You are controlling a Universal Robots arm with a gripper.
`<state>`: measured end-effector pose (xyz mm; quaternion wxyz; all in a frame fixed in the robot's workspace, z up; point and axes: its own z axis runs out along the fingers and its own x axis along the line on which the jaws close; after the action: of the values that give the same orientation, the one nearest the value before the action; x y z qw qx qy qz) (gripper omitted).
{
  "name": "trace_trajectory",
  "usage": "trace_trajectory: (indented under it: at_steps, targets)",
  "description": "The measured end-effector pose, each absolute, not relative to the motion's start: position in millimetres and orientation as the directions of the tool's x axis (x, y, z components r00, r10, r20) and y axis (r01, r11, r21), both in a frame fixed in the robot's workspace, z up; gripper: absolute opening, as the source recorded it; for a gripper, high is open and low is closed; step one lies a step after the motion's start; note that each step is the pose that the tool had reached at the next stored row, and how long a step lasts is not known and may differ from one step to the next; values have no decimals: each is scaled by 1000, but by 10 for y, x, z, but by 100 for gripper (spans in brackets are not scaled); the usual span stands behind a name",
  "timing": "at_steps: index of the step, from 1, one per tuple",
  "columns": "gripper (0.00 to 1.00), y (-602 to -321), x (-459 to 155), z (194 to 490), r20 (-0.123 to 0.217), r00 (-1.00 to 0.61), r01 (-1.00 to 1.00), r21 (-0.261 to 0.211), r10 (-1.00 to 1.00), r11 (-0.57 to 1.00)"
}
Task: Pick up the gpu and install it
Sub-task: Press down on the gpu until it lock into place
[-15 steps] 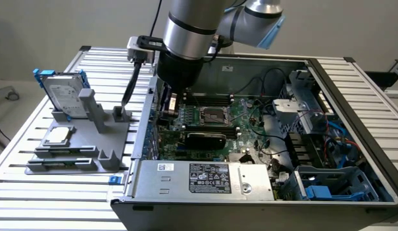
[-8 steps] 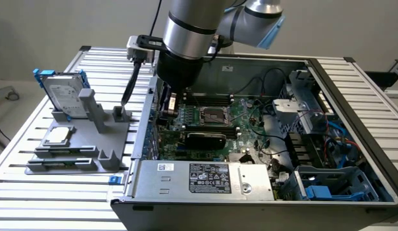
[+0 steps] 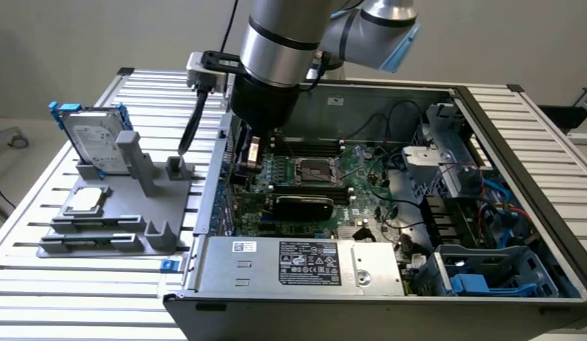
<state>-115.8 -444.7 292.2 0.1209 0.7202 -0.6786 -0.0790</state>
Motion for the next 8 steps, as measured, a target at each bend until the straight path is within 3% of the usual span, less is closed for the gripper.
trace_trajectory:
  at_steps: [8]
  targets:
    - [11,-4448,-1160,2932,50,64,-958,284,-997,-48]
